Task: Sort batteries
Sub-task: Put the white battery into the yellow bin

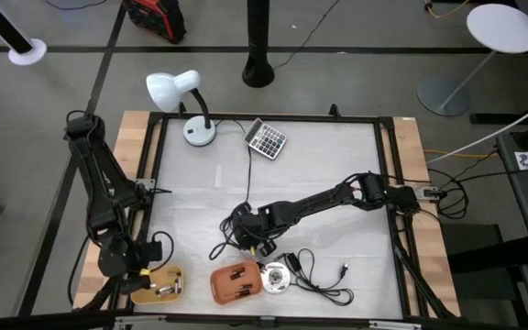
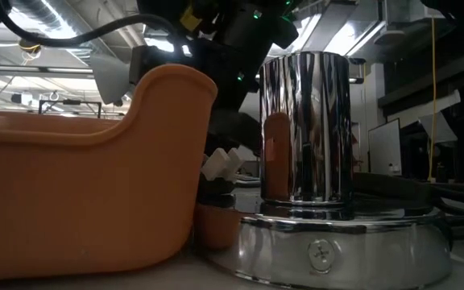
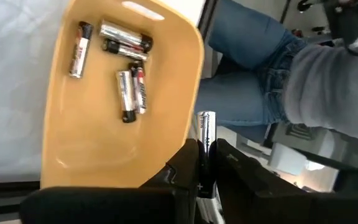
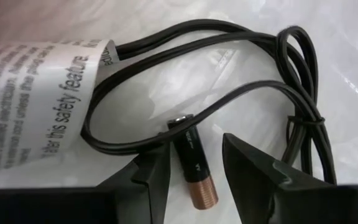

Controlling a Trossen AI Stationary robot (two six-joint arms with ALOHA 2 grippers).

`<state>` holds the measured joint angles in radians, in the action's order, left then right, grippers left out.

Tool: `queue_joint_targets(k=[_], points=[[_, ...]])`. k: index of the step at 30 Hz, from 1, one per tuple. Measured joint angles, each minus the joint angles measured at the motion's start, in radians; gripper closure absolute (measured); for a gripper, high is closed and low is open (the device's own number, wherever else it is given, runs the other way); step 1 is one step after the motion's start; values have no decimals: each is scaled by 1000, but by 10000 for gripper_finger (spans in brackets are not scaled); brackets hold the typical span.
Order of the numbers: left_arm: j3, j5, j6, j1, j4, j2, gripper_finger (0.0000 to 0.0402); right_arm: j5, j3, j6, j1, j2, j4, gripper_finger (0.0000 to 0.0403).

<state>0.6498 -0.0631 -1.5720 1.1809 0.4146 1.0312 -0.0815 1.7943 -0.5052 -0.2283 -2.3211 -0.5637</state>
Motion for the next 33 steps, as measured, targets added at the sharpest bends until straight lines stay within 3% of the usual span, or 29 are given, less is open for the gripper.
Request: queue_joint_targets(k=[17,23,28,33], points=[[0,0,1,3,23,113,361,-5,8,33,0,-3,-6,258],[0,-2,128,-4,20,176,361,6,8,33,0,-3,-6,258],[0,-8,135,-15,20,220,361,8,8,33,0,-3,-6,258],[0,-19,141,-28,23,256,334,11,8,33,0,-3,-8,258]])
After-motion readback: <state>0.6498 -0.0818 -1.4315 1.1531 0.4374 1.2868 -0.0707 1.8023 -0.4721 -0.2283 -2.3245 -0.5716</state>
